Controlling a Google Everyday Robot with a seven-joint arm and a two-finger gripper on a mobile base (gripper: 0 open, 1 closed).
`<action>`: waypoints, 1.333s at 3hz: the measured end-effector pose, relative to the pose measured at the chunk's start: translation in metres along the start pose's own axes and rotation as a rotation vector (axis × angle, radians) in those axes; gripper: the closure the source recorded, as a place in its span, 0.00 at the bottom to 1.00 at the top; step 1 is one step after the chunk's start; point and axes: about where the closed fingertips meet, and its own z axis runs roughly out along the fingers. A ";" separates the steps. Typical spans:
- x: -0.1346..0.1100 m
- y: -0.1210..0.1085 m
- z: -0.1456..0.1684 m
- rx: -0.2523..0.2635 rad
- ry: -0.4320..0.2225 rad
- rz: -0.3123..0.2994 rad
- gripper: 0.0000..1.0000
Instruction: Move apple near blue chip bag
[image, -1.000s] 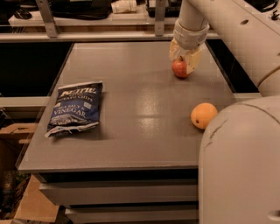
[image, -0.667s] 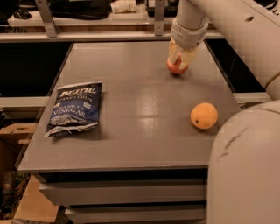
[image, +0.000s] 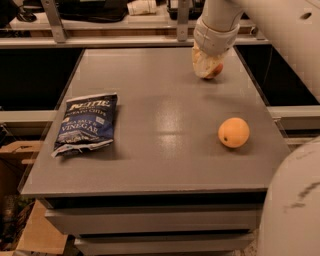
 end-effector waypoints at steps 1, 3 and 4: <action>-0.003 0.000 -0.003 0.006 -0.003 -0.004 1.00; 0.026 -0.019 -0.004 0.034 0.017 0.081 0.59; 0.045 -0.026 0.001 0.042 0.022 0.116 0.36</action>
Offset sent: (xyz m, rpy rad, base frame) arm 0.0254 -0.0046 0.0245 0.0385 -0.0312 -0.1003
